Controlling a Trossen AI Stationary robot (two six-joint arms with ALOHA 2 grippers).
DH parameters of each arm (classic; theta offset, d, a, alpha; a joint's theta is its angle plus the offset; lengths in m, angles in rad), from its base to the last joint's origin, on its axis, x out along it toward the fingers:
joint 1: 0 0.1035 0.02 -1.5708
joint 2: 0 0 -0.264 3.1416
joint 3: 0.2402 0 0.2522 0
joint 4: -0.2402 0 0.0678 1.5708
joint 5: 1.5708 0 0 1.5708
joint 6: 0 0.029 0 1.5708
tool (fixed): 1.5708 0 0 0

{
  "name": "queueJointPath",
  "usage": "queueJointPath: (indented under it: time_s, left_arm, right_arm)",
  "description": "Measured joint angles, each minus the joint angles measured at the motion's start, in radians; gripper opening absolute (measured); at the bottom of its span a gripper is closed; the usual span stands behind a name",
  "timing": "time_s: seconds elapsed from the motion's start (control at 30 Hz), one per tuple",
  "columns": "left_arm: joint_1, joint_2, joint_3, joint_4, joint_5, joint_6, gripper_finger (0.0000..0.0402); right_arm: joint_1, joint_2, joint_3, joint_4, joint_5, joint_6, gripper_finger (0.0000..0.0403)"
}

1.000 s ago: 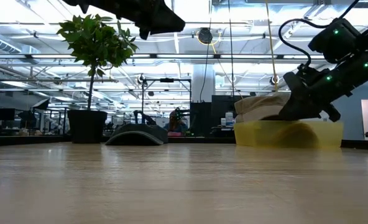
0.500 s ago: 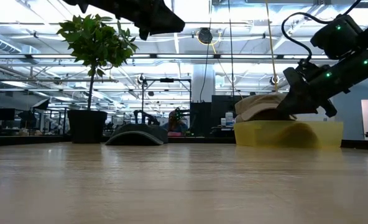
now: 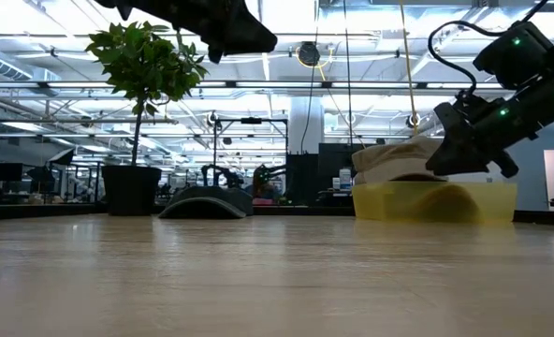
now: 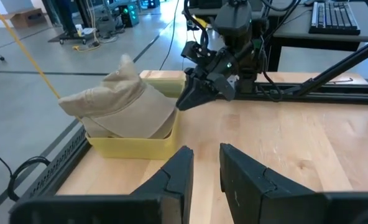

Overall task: Pick & Place hat
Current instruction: Put the brown cap into the yellow bin

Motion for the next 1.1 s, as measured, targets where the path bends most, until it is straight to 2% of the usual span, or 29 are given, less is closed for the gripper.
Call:
queueJointPath:
  time_s: [0.27, 0.37, 0.5, 0.57, 0.63, 0.77, 0.83, 1.1]
  left_arm:
    - [0.000, 0.000, 0.000, -0.013, 0.000, -0.012, 0.0085]
    - [0.000, 0.000, 0.000, -0.013, 0.000, -0.018, 0.0085]
    - [0.000, 0.000, 0.000, -0.012, 0.000, -0.018, 0.0085]
    - [0.000, 0.000, 0.000, -0.012, 0.000, -0.018, 0.0085]
    - [0.000, 0.000, 0.000, -0.012, 0.000, -0.018, 0.0085]
    - [0.000, 0.000, 0.000, -0.012, 0.000, -0.018, 0.0085]
    - [0.000, 0.000, 0.000, -0.012, 0.000, -0.017, 0.0085]
    - [0.000, 0.000, 0.000, -0.011, 0.000, -0.014, 0.0085]
  right_arm:
    - [0.000, -0.069, 0.000, -0.048, 0.026, 0.030, 0.0096]
    - [0.000, -0.069, -0.001, -0.017, -0.014, 0.093, 0.0096]
    - [0.007, -0.069, -0.060, 0.173, -0.143, 0.097, 0.0096]
    - [0.018, -0.067, -0.117, 0.295, -0.167, 0.101, 0.0096]
    - [0.025, -0.067, -0.162, 0.445, -0.152, 0.132, 0.0096]
    - [0.025, -0.057, -0.160, 0.381, -0.098, 0.178, 0.0096]
    - [0.027, -0.064, -0.160, 0.427, -0.102, 0.186, 0.0096]
    - [0.024, -0.062, -0.158, 0.401, -0.023, 0.069, 0.0096]
